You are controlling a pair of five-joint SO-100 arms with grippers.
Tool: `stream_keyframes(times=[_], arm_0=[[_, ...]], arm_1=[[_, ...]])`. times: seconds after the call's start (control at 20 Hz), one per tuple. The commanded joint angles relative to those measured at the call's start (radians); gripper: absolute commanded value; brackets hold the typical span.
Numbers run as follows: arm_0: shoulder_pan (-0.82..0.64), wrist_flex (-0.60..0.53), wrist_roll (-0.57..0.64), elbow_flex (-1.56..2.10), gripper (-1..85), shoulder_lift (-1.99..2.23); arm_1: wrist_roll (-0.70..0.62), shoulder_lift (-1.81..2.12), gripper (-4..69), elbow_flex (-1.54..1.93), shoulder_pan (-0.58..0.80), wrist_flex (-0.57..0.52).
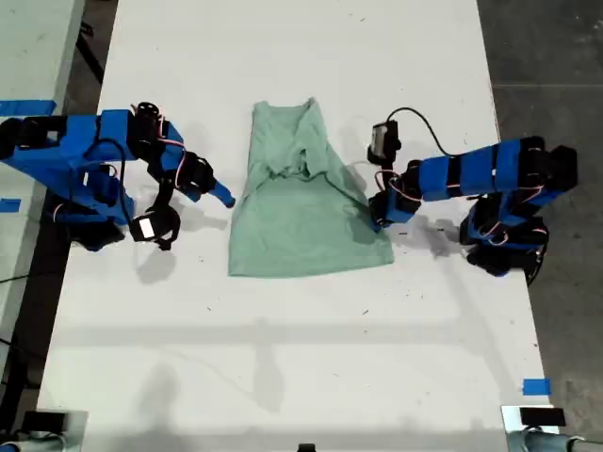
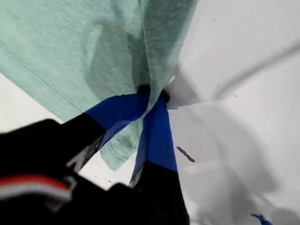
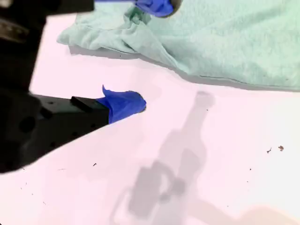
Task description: Fold tshirt
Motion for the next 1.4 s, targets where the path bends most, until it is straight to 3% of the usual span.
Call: stream_keyframes(times=[0.0,0.2,0.4,0.6,0.8,0.95,1.05,1.15,1.35], arm_0=[[0.009,-0.008,0.008,-0.017,24.4,0.005],[0.009,-0.008,0.009,-0.018,24.3,0.006],[0.012,-0.005,0.006,-0.018,24.1,0.011],[0.012,-0.006,0.005,-0.018,24.1,0.014],[0.011,-0.008,0.008,-0.021,24.1,0.014],[0.017,-0.002,0.003,-0.021,24.0,0.014],[0.021,0.002,0.002,-0.021,24.0,0.014],[0.023,0.003,0.002,-0.02,24.0,0.014],[0.023,0.003,0.0,-0.02,24.1,0.014]], arm_1=[[0.005,0.043,-1.8,-0.101,-0.023,0.133],[0.017,0.084,-1.8,-0.318,-0.061,0.29],[0.048,0.075,-1.8,-0.468,-0.095,0.295],[0.124,0.003,-1.8,-0.471,-0.1,0.104],[0.227,-0.204,-1.9,-0.465,-0.104,-0.21],[0.259,-0.419,-1.9,-0.563,-0.107,-0.25],[0.261,-0.56,1.5,-0.653,-0.101,-0.192],[0.225,-0.617,27.5,-0.807,-0.114,-0.041],[0.164,-0.578,32.0,-1.129,-0.138,0.308]])
